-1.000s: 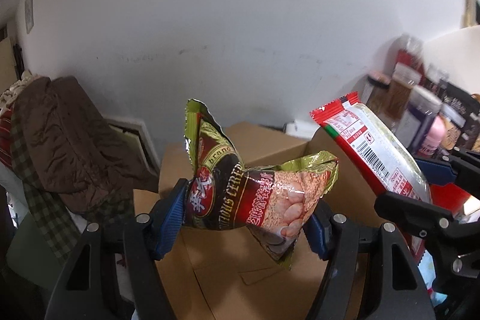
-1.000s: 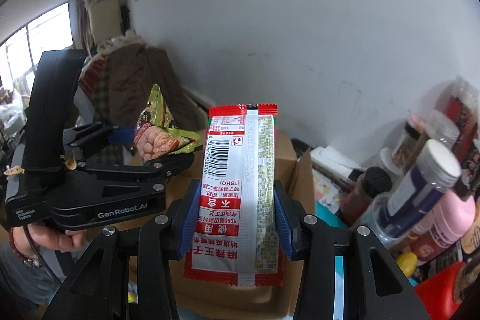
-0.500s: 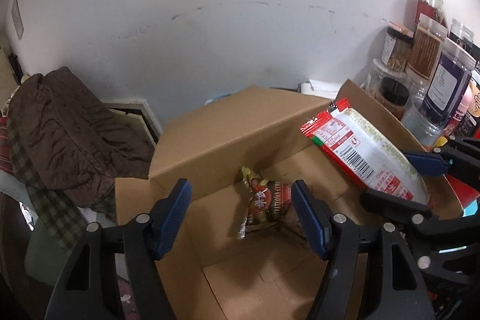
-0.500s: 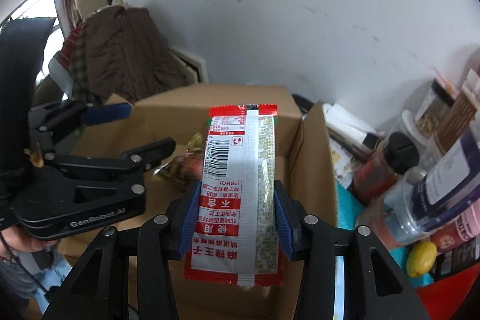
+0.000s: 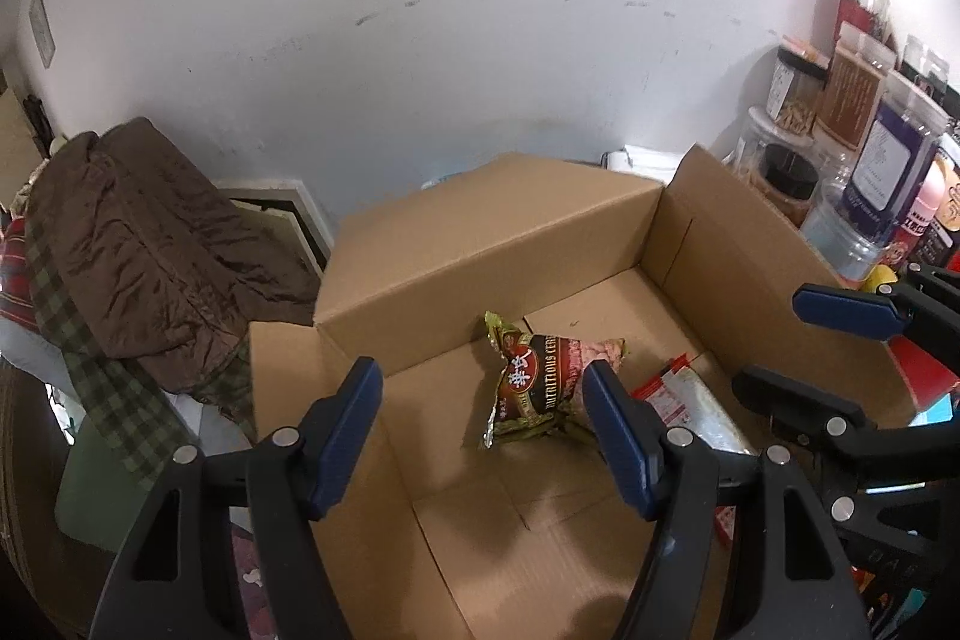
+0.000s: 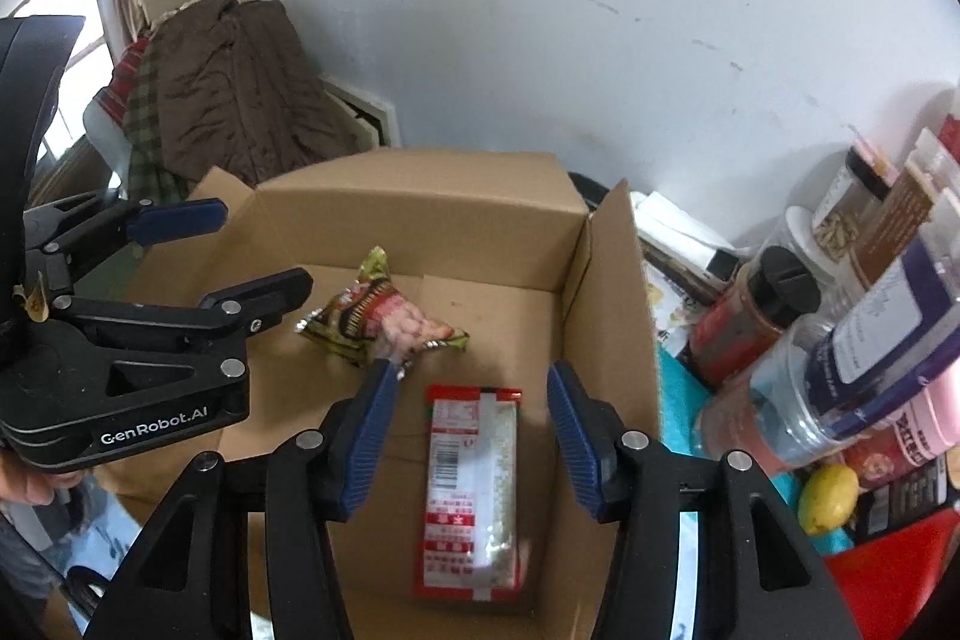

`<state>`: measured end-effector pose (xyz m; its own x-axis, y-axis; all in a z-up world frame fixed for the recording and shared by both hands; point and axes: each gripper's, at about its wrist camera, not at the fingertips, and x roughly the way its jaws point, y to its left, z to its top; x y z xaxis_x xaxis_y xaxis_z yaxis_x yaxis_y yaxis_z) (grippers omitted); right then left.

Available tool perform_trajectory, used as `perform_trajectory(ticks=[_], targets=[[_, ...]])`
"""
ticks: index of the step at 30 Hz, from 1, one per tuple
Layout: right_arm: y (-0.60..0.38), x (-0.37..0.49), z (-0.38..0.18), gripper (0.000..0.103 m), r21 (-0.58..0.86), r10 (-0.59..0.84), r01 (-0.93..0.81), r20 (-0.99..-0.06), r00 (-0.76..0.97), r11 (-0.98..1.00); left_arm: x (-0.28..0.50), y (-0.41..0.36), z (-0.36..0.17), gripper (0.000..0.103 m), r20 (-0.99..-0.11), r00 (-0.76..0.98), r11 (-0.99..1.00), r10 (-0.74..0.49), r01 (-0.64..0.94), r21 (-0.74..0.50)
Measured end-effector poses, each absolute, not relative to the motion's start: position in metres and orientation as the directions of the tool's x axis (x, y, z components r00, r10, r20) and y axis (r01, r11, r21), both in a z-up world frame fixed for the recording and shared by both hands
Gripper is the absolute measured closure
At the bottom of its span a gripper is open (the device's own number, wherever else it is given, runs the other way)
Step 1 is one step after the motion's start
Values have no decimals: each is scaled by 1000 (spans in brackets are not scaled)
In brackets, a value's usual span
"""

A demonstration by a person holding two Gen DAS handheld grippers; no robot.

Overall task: Organize snacks
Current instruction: 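Open the left tool and right tool, dropping both snacks into the box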

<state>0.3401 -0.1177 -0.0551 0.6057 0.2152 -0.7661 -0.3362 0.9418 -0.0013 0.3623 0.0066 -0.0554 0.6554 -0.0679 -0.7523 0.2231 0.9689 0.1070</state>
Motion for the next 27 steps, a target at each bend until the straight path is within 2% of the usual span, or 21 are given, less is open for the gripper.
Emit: perform_trajectory(ticks=[11, 14, 22, 24, 27], targets=[[-119, 298, 2, 51, -19, 223, -324, -689, 690, 946, 317, 10, 4, 34, -674, 732, 972, -99, 217, 93], [-121, 282, 19, 47, -27, 225, -322, -661, 716, 946, 299, 11, 22, 34, -648, 754, 971, -112, 221, 89], [-126, 231, 58, 47, -55, 222, -313, -588, 777, 948, 248, 15, 63, 34, -576, 805, 969, -144, 233, 84], [-128, 215, 65, 43, -65, 218, -308, -571, 792, 949, 232, 15, 72, 34, -559, 815, 968, -150, 236, 84], [-129, 197, 74, 43, -75, 214, -304, -552, 806, 950, 213, 18, 82, 27, -541, 825, 968, -162, 240, 78]])
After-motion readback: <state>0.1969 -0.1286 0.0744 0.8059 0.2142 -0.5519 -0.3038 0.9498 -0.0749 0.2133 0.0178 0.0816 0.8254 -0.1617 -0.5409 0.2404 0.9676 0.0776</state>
